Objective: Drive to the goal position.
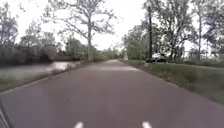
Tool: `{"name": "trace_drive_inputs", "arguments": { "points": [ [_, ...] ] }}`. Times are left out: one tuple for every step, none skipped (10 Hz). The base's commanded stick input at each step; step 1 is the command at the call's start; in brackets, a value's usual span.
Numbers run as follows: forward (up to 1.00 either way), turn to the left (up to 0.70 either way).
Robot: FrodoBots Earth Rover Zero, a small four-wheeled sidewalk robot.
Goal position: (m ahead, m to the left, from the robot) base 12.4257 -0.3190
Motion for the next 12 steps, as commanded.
{"name": "trace_drive_inputs", "arguments": {
  "points": [
    [1.00,0.00],
    [1.00,0.00],
    [1.00,0.00],
    [1.00,0.00],
    [1.00,0.00],
    [1.00,0.00],
    [1.00,0.00],
    [1.00,0.00],
    [1.00,0.00],
    [1.00,0.00],
    [1.00,0.00],
    [1.00,0.00]
  ]
}}
